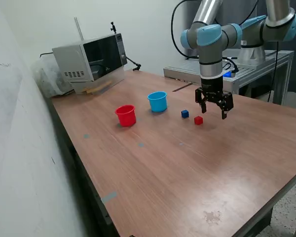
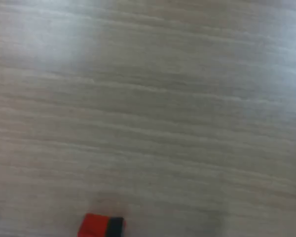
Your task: Place red objects in the red bin, and blue objects in the blue bin.
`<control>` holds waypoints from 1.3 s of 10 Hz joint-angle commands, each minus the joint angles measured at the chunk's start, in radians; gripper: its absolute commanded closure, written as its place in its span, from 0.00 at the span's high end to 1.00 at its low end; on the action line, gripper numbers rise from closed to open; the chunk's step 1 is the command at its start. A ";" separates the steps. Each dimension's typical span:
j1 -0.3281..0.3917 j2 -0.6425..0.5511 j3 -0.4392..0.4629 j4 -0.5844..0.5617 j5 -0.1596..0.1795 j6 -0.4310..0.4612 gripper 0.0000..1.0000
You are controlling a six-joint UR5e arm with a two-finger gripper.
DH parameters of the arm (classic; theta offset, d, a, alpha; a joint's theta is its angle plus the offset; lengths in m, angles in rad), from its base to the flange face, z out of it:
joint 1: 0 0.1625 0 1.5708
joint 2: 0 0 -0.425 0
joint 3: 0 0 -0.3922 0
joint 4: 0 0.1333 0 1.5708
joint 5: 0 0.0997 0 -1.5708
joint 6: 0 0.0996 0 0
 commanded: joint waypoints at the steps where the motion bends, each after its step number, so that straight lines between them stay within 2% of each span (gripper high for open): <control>1: -0.032 0.007 -0.010 -0.001 -0.001 -0.002 1.00; 13: -0.059 0.053 -0.036 -0.001 -0.001 -0.004 1.00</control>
